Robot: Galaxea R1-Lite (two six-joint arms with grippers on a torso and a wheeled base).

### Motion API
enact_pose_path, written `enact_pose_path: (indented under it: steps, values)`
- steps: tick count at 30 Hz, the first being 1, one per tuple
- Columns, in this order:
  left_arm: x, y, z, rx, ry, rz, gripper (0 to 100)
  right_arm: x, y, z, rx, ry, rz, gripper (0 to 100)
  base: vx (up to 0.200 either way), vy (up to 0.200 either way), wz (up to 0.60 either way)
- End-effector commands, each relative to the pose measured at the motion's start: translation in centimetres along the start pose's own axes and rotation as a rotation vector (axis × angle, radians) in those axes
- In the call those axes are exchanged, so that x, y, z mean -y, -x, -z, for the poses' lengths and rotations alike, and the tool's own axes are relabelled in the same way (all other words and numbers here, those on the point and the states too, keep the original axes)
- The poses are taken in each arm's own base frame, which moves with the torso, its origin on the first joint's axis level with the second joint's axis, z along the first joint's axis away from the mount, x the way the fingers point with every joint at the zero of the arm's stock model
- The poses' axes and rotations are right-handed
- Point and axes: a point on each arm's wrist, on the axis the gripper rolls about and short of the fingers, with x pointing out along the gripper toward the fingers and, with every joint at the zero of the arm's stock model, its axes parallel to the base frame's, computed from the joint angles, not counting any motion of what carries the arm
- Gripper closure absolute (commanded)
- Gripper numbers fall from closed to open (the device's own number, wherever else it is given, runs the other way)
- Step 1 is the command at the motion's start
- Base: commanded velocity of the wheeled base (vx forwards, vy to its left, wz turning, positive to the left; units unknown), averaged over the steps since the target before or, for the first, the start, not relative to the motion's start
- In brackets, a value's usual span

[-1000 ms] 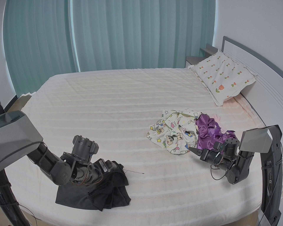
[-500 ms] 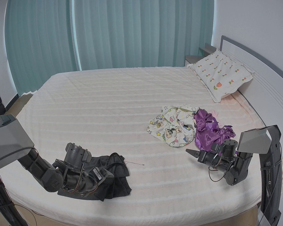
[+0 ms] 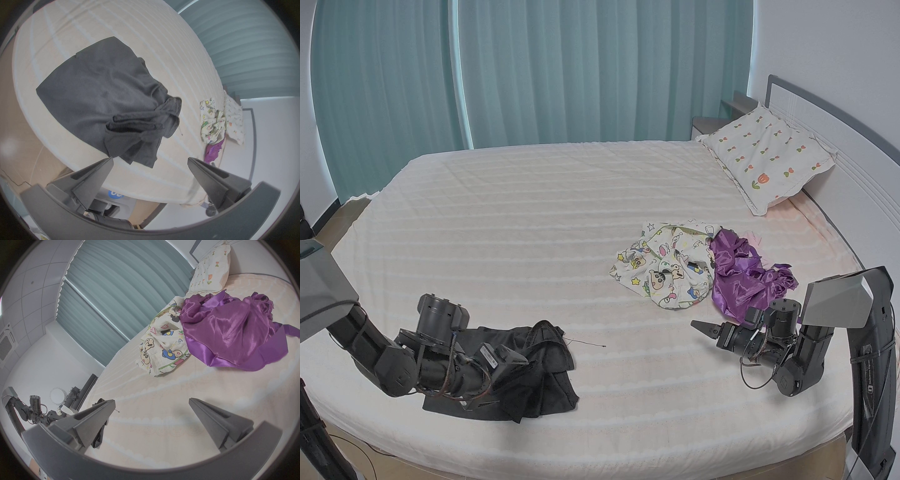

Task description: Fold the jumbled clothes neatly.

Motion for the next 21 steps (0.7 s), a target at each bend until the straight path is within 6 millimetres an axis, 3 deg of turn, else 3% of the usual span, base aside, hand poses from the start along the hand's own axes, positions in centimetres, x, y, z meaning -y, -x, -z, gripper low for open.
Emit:
enact_pose_path:
  steps: [1, 14, 21]
  values:
    - [-1.8, 1.2, -3.1, 0.02, 0.086, 0.058, 0, -0.1, -0.1, 0.2, -0.006, 0.001, -0.003, 0, 0.0, 0.2, 0.0]
    - [-3.3, 0.5, -4.4, 0.048, 0.064, 0.04, 0, -0.7, -0.3, 0.3, -0.006, 0.007, -0.008, 0, 0.0, 0.2, 0.0]
    - [-3.4, 0.1, -4.5, 0.059, 0.055, 0.045, 0, -2.9, -1.0, 1.4, -0.015, 0.012, -0.024, 0, 0.0, 0.2, 0.0]
